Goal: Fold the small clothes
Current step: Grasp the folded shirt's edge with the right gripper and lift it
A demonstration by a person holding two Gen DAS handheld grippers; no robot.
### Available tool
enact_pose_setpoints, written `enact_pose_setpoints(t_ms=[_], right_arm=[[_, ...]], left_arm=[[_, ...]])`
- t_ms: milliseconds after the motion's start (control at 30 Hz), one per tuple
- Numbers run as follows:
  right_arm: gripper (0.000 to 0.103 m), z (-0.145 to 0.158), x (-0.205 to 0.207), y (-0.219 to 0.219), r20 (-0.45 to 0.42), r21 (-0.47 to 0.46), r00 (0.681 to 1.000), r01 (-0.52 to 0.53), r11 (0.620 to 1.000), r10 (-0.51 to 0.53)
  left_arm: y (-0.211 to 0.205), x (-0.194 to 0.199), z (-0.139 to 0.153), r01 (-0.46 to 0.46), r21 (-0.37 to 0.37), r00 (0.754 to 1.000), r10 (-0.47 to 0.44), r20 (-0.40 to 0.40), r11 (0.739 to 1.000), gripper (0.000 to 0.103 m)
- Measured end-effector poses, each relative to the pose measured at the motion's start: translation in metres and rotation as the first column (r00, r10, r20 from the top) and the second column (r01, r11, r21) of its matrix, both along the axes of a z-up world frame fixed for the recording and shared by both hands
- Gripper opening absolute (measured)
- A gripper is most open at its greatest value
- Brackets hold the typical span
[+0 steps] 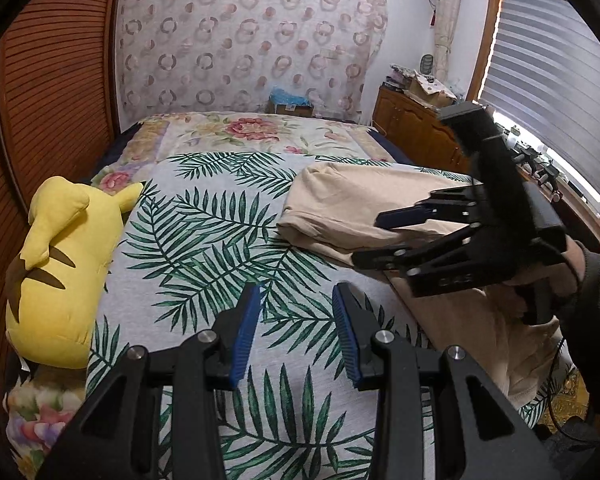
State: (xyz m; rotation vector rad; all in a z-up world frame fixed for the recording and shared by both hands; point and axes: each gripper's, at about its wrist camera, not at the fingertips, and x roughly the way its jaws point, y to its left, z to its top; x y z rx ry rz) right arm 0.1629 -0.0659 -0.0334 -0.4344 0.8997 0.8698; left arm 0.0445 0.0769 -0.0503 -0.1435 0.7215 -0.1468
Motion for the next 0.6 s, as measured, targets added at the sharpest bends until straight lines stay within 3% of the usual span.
enact_pose_setpoints(t_ms=[333,433,500,600], right_arm=[[0.065,-0.015,0.012,0.026,0.008,-0.057,1.000,-0.021,0.998,0.022],[0.065,-0.020,0.009,0.032,0.048,-0.091,0.998,-0.034,0.995,0.038],[0.060,-0.021,0.005,0.034,0.082,-0.100,0.995,-0.043,0.994,0.052],[0.038,-0.019,0.005,0.033,0.105,-0.105,0.993,-0.036,0.994,0.047]], left_arm=[[0.002,-0.001,-0.001,0.002,-0.002,1.000,-0.002,0.001,1.000,0.036],[0.002,-0.001,-0.003,0.002,-0.003,1.000,-0.002,0.001,1.000,0.036],[0.001,-0.002,-0.002,0.002,-0.003,1.000,-0.002,0.000,1.000,0.036],[-0.002,-0.002,-0.004,0.006,-0.005,1.000,-0.006,-0.003,1.000,0.036]])
